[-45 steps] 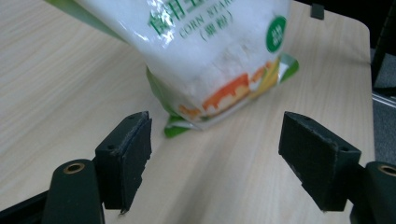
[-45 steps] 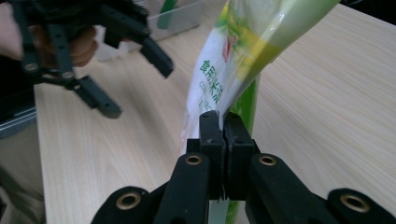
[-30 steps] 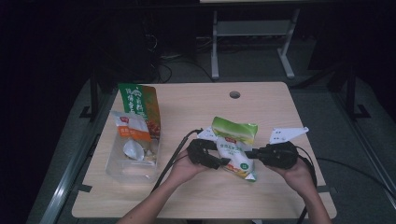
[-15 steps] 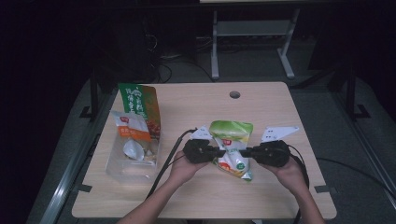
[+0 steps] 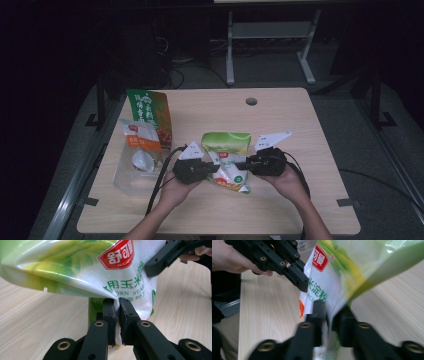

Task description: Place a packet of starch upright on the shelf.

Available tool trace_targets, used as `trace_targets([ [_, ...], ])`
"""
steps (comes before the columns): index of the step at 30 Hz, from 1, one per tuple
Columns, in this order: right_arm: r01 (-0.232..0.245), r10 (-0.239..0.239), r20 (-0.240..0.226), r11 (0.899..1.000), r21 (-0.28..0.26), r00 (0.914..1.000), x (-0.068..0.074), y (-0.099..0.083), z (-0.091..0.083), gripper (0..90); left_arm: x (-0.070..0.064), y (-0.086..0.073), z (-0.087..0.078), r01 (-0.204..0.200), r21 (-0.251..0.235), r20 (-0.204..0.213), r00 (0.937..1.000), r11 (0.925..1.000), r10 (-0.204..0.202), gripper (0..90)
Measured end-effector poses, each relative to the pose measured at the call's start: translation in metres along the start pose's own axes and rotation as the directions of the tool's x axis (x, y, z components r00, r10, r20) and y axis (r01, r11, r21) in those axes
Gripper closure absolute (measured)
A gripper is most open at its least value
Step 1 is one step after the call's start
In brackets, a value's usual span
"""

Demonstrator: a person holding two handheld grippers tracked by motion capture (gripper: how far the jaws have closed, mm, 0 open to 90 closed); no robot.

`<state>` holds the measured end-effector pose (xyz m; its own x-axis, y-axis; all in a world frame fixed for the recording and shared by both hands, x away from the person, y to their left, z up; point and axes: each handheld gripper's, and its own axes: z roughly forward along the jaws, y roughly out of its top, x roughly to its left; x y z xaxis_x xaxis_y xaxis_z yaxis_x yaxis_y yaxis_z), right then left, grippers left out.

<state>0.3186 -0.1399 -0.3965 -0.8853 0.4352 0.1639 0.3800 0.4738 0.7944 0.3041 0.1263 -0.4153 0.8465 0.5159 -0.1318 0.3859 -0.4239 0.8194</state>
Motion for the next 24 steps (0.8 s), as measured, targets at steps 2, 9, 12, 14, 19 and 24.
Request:
trace_targets([
  [2, -0.005, 0.005, -0.002, 1.000, 0.029, 1.0000, 0.001, 0.004, 0.006, 62.5, -0.002, 0.000, -0.001, -0.022, 0.009, -0.012, 0.9997, 0.9997, 0.022, 84.2],
  [9, -0.013, 0.014, -0.009, 0.997, 0.079, 0.9999, 0.002, 0.016, 0.013, 72.3, -0.003, -0.002, -0.005, -0.026, 0.011, -0.028, 0.9993, 0.9996, 0.027, 83.0],
  [12, -0.006, 0.005, 0.015, 0.998, 0.070, 0.9999, 0.004, 0.017, 0.010, 81.9, -0.004, -0.003, -0.009, -0.034, 0.003, -0.037, 0.9987, 0.9994, 0.034, 77.1],
  [14, -0.017, 0.017, 0.012, 0.997, 0.074, 0.9998, 0.003, 0.017, 0.009, 84.6, -0.006, -0.005, -0.014, -0.050, 0.007, -0.046, 0.9977, 0.9988, 0.050, 72.4],
  [19, -0.042, 0.041, 0.015, 0.997, 0.067, 0.9991, 0.001, 0.017, 0.008, 87.6, -0.013, -0.011, -0.021, -0.055, 0.021, -0.053, 0.9971, 0.9983, 0.056, 63.9],
  [24, -0.053, 0.052, 0.015, 0.997, 0.063, 0.9985, 0.001, 0.019, 0.007, 88.6, -0.019, -0.019, -0.029, -0.062, 0.023, -0.051, 0.9967, 0.9978, 0.063, 56.6],
])
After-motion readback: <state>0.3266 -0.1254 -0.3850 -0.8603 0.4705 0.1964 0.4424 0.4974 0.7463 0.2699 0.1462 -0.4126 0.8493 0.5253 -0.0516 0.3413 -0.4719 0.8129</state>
